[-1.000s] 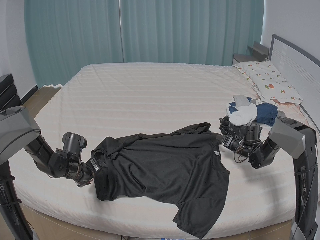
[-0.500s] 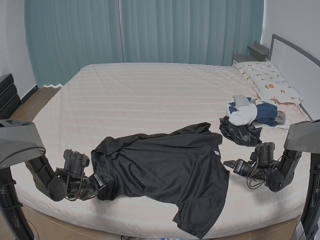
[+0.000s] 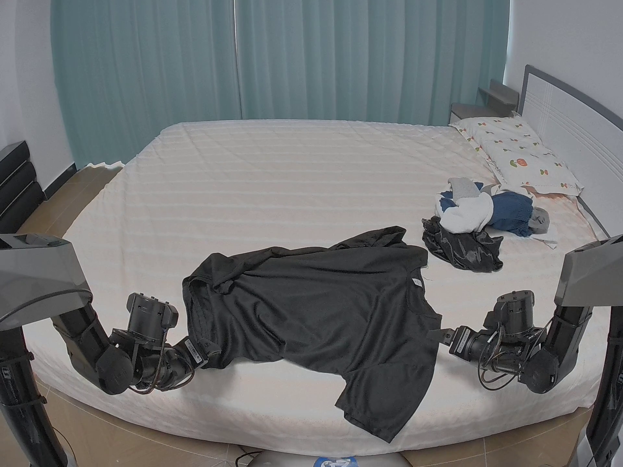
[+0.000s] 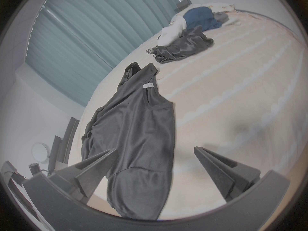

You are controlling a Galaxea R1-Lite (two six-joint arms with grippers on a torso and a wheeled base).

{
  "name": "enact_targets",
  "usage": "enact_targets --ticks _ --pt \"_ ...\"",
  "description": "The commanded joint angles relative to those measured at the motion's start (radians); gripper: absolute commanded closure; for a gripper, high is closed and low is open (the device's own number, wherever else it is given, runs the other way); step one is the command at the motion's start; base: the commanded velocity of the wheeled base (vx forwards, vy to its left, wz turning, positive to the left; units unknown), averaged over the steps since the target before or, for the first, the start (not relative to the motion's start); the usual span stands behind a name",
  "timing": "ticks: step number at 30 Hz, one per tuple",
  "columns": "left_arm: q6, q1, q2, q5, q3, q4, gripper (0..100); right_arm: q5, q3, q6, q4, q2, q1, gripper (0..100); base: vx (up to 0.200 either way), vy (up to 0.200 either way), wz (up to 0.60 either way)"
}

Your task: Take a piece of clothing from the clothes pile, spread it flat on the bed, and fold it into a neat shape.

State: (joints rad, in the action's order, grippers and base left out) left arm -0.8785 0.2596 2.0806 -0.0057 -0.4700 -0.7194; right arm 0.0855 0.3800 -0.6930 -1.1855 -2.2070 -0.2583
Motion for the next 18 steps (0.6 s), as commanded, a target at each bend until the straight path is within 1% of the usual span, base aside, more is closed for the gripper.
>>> enact_targets --ticks 1,4,10,16,17,18 --pt "0.000 0.000 0.042 0.032 -0.045 0.003 0 -0.001 -0.001 -0.042 0.000 0.004 -0.036 0 0.000 0.000 0.00" --pt "0.000 0.000 0.087 0.066 -0.099 0.008 0 -0.003 -0.001 -0.046 0.001 0.001 -0.044 0 0.000 0.000 0.00" --pt "0.003 0.003 0.141 0.095 -0.156 0.011 0 -0.003 0.002 -0.046 0.000 -0.007 -0.047 0 0.000 0.000 0.00" --pt "0.007 0.020 0.182 0.133 -0.208 0.049 0 -0.003 0.007 -0.043 0.001 -0.014 -0.045 0 0.000 0.000 0.00" --pt "0.009 0.021 0.187 0.138 -0.213 0.049 100 -0.003 0.011 -0.043 0.001 -0.025 -0.045 0 0.000 0.000 0.00" --pt "0.009 0.023 0.187 0.142 -0.216 0.051 100 -0.004 0.016 -0.043 0.001 -0.031 -0.045 0 0.000 0.000 0.00"
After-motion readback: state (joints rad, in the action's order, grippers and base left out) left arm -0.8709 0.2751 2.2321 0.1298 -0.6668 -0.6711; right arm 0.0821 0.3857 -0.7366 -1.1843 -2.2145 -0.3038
